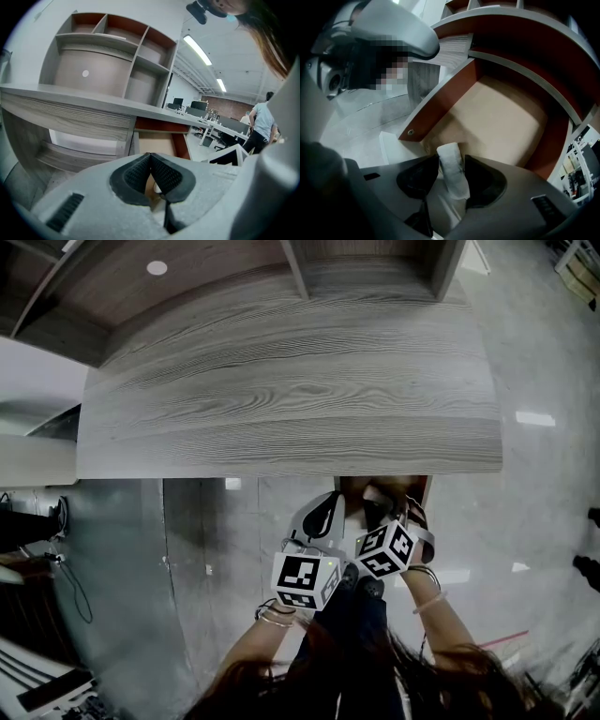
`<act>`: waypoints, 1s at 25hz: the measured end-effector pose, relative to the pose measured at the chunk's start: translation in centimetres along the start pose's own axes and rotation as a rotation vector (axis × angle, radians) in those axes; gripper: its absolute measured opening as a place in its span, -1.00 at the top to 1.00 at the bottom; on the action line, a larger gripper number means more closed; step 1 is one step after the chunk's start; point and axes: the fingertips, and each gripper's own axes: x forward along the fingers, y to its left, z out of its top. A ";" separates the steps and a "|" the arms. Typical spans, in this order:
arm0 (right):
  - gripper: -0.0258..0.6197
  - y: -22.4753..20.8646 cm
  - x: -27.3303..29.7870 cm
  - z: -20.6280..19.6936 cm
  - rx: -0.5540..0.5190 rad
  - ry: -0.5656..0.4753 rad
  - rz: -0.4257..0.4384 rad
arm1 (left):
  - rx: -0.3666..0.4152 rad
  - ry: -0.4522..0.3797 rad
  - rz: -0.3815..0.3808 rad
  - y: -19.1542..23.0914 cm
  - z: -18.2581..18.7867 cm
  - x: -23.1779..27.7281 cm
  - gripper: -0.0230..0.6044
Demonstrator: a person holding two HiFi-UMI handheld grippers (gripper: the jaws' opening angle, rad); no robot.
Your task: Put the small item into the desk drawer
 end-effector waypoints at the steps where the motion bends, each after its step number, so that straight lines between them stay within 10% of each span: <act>1: 0.41 0.0 -0.1 0.0 0.001 -0.004 -0.001 | 0.000 0.000 0.004 0.1 0.0 -0.1 0.88; 25: 0.65 -1.2 -6.0 1.8 0.083 -0.130 -0.069 | -0.003 0.002 0.042 -1.8 0.5 -3.3 0.88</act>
